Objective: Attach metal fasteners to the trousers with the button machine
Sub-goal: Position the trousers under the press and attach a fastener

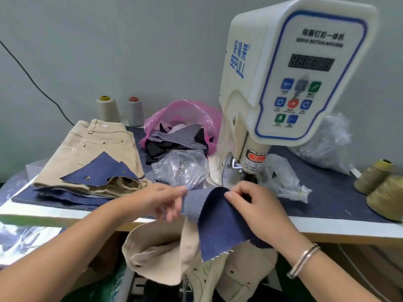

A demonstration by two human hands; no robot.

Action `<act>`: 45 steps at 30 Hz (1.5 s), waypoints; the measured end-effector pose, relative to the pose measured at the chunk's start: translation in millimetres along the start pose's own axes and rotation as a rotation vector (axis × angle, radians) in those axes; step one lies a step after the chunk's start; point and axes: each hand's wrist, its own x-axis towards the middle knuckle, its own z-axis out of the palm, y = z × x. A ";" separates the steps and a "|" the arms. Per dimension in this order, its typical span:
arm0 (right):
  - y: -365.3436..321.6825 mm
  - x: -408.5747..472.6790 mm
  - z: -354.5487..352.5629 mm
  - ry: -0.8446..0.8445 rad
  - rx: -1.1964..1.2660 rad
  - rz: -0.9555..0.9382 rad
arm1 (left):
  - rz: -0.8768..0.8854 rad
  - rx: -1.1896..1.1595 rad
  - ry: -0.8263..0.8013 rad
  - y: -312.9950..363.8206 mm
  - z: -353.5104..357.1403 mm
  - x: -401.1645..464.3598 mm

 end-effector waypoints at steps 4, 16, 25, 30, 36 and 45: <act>11.0 -6.4 -17.8 0.106 0.074 0.080 | -0.259 0.325 -0.260 -0.8 32.2 -11.5; 22.6 -24.0 -85.3 0.058 0.206 -0.332 | 0.096 -0.353 0.012 39.0 66.2 38.9; 3.7 12.3 -68.7 -0.429 -0.204 -0.293 | -0.012 -0.246 -0.247 62.6 83.4 70.0; 10.2 5.3 -42.4 -0.203 -0.293 -0.313 | 0.064 -0.316 -0.314 57.7 81.2 64.7; 22.7 0.3 -37.8 -0.154 -0.268 -0.144 | 0.127 -0.046 -0.318 58.0 84.7 63.6; 55.5 18.5 -66.3 -0.180 0.222 0.056 | -0.105 0.426 -0.256 26.3 56.1 54.2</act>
